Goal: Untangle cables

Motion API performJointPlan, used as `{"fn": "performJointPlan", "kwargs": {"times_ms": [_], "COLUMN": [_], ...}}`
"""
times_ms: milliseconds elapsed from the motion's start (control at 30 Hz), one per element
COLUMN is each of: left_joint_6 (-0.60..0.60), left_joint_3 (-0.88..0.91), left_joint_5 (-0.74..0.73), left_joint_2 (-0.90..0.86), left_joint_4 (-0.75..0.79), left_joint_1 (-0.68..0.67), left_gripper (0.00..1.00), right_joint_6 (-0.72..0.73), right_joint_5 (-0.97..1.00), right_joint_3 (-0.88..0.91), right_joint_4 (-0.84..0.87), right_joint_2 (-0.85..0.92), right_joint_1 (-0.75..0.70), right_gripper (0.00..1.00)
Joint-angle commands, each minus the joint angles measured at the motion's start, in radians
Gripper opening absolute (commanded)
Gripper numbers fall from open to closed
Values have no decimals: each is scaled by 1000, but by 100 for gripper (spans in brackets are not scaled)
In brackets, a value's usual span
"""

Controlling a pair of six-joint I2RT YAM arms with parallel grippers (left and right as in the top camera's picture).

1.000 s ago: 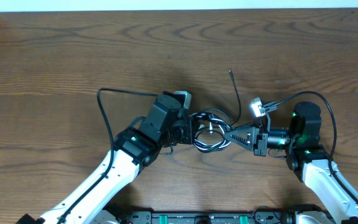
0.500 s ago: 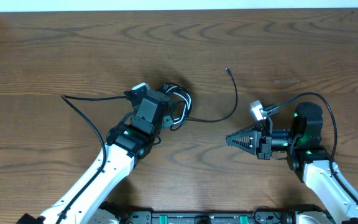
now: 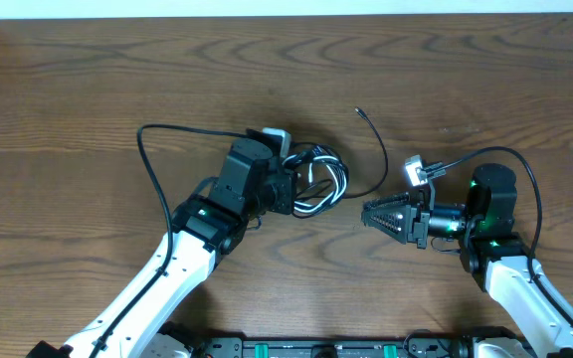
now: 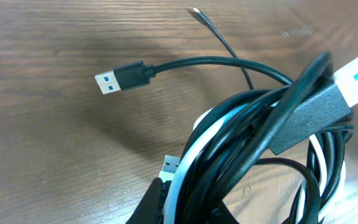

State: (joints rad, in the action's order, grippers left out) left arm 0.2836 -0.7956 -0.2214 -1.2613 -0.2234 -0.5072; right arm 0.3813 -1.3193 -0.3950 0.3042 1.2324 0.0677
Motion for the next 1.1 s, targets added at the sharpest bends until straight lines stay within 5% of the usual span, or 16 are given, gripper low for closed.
{"fn": "performJointPlan", "kwargs": {"times_ms": [0,300,533,1067], "left_joint_6": [-119,-161,-242,-242], "left_joint_3": [-11,-11,-11,-11], "left_joint_5": [-51,-156,-295,-290], "left_joint_2": [-7,-9,-9,-9], "left_joint_4": [5,5,5,5], "left_joint_1": [0,0,0,0], "left_gripper": [8,8,8,8], "right_joint_6": [6,200,153,91], "right_joint_5": [-16,-9,11,152], "right_joint_3": [0,0,0,0], "right_joint_4": [34,364,364,142], "right_joint_2": [-9,-9,-9,-9], "right_joint_1": [-2,0,17,80], "right_gripper": [38,50,53,46]}}
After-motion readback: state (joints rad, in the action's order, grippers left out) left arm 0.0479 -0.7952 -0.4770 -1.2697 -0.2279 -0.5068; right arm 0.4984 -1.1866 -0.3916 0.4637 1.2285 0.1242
